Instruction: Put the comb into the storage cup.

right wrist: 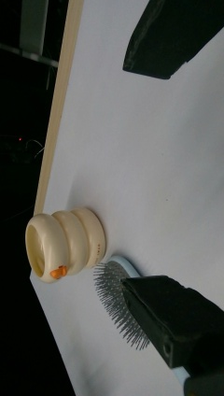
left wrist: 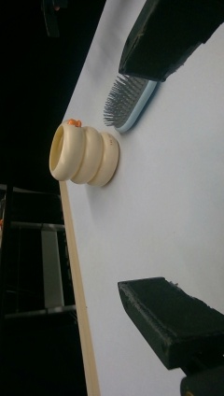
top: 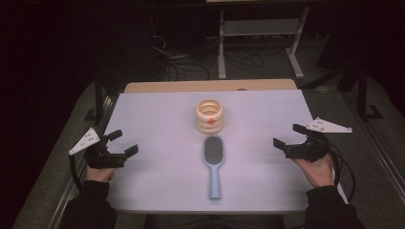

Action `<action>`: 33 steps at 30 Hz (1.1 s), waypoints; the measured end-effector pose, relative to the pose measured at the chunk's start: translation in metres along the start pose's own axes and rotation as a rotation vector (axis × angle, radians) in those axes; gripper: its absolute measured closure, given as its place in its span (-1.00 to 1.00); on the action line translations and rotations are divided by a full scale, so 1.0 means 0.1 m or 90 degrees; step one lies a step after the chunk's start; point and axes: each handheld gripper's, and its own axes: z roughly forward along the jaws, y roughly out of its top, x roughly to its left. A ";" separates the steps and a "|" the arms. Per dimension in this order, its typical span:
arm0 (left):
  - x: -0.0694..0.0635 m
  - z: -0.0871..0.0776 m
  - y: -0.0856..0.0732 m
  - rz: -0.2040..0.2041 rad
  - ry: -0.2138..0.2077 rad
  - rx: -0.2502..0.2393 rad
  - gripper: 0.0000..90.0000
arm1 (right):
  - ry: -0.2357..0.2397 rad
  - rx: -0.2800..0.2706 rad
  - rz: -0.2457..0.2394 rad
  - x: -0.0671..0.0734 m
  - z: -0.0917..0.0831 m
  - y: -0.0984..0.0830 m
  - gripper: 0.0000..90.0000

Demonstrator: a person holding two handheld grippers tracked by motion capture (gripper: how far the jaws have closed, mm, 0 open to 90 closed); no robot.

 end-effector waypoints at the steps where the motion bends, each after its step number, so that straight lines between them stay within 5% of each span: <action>1: 0.00 0.00 0.00 0.000 0.001 0.000 -1.00 | 0.005 -0.001 0.004 0.00 0.00 0.01 -1.00; 7: 0.00 0.00 -0.01 -0.006 0.005 0.001 -1.00 | 0.026 0.025 0.012 0.03 0.03 0.10 -1.00; 33: 0.00 -0.02 -0.01 -0.003 0.013 -0.004 -1.00 | 0.067 0.071 -0.062 0.28 0.20 0.47 -1.00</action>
